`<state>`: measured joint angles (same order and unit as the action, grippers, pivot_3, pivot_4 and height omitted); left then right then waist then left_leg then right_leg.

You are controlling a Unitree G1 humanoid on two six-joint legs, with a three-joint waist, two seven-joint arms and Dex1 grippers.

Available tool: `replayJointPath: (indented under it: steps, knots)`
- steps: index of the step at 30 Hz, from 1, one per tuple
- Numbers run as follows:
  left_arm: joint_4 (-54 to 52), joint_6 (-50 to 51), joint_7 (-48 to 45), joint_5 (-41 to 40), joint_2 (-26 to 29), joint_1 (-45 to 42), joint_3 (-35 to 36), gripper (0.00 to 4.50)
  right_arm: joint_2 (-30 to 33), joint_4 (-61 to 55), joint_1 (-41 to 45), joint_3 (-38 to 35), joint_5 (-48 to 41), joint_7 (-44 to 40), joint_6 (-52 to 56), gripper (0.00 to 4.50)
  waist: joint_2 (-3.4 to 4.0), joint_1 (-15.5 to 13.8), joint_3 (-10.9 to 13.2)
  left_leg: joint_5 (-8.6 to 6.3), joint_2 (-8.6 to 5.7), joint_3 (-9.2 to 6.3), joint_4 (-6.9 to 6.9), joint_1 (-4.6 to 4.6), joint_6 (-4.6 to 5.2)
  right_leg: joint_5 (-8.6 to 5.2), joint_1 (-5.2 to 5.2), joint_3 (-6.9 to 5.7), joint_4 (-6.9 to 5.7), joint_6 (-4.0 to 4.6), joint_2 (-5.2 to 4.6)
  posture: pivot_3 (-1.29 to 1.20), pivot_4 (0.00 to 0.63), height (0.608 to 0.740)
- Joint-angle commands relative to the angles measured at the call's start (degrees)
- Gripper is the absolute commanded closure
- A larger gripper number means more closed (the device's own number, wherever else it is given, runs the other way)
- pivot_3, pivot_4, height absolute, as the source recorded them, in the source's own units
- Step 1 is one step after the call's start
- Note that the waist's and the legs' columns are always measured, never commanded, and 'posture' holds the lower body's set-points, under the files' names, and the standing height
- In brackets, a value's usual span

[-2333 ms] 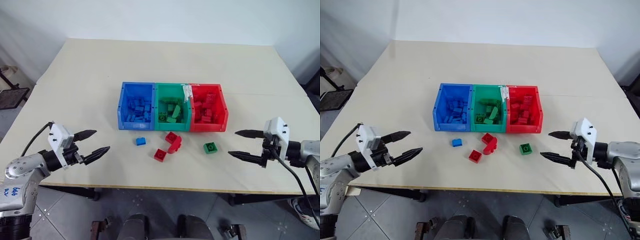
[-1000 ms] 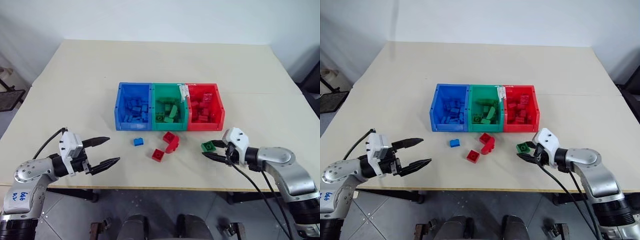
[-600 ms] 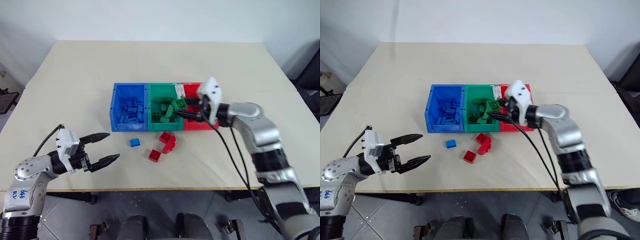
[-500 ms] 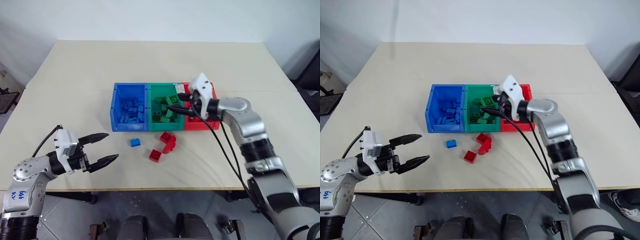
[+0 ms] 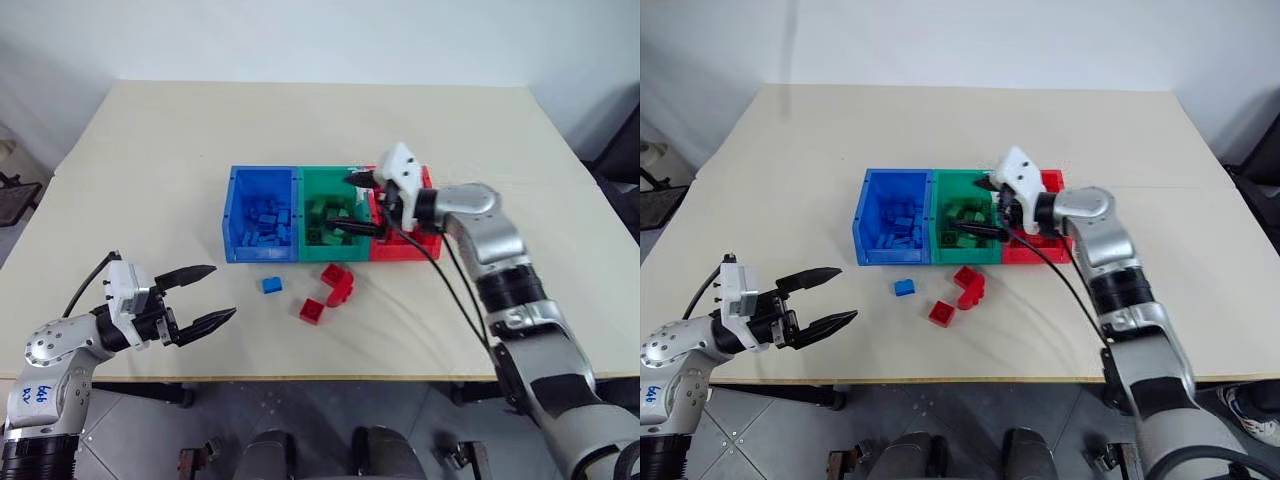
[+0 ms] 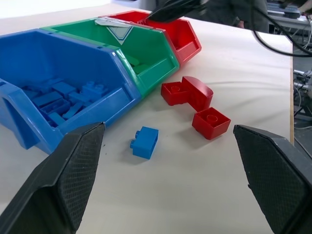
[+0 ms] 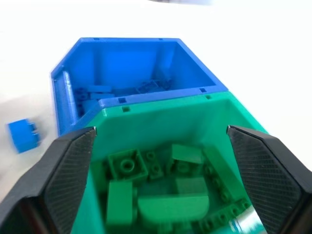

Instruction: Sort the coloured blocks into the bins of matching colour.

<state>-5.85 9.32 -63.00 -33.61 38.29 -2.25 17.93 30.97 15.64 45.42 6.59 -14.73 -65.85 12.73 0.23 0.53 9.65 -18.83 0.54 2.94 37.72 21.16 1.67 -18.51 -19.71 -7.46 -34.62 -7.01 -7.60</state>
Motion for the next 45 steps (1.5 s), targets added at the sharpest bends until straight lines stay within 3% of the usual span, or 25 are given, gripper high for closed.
replayJointPath:
  steps: [1, 8, 15, 20, 28, 34, 45]
  knots:
    - [1.07, -1.12, -1.44, -1.06, -0.07, -0.83, 0.63, 0.0, 6.3, -10.97, -7.44, -3.84, -6.04, -5.86, 5.34, 0.03, 0.03, -0.36, 0.02, -0.08, 0.01, -0.03, 0.05, -0.01, 0.0, 0.0, 0.04, 0.04, 0.01, 0.0, 0.01, 0.0, 0.15, 0.74]
    - [5.41, -3.03, -5.68, -1.94, 0.26, -1.64, 1.84, 0.0, 19.72, -17.5, -26.91, -12.73, -8.61, -9.8, 6.05, 0.03, 0.08, -0.45, 0.05, -0.08, 0.15, 0.53, 0.01, -0.04, -0.01, 0.0, 0.16, -0.09, 0.68, 0.0, 0.1, 0.0, 0.15, 0.74]
    - [7.35, -3.51, -7.97, -2.33, 0.82, -0.95, 3.3, 0.0, 22.09, -19.78, -33.54, -16.05, -9.24, -7.92, 6.86, 0.03, 0.08, -0.29, 0.05, -0.08, 0.24, 0.79, 0.01, -0.12, -0.01, 0.0, 0.13, -0.08, 0.74, 0.0, 0.11, 0.0, 0.15, 0.74]
    - [5.74, -2.98, -8.85, -4.83, 0.16, 0.73, 5.26, 0.0, 19.16, -22.11, -30.83, -12.76, -9.37, -5.36, 7.67, 0.03, 0.07, -0.35, 0.04, -0.08, 0.24, 0.69, 0.02, -0.09, -0.01, 0.0, 0.13, 0.12, 0.75, 0.0, 0.04, 0.0, 0.15, 0.74]
    - [3.71, -3.79, -9.41, -4.26, 0.87, 5.13, 6.2, 0.0, 11.08, -21.53, -19.96, 0.62, -4.35, -4.66, 6.55, 0.03, 0.09, -0.48, 0.05, -0.09, 0.23, 0.62, 0.02, -0.04, -0.02, -0.01, 0.07, 0.24, 0.72, 0.02, 0.02, 0.0, 0.15, 0.74]
    - [0.29, -3.82, -8.29, -4.99, -0.15, 8.31, 7.25, 0.0, 4.55, -14.64, -12.79, 7.88, 0.02, -6.66, 0.43, 0.03, 0.04, -0.25, 0.02, -0.11, 0.21, 0.56, 0.06, -0.04, 0.01, -0.01, 0.09, 0.21, 0.69, 0.01, -0.02, 0.0, 0.15, 0.74]
    - [-4.63, -3.71, -5.0, -5.83, -1.9, 12.6, 8.42, 0.0, -2.19, 4.47, -4.31, 13.38, 7.35, -11.53, -15.04, 0.03, 0.04, 0.06, 0.02, -0.11, 0.2, 0.56, 0.07, -0.05, 0.01, -0.01, 0.1, 0.16, 0.63, 0.01, 0.03, 0.0, 0.15, 0.74]
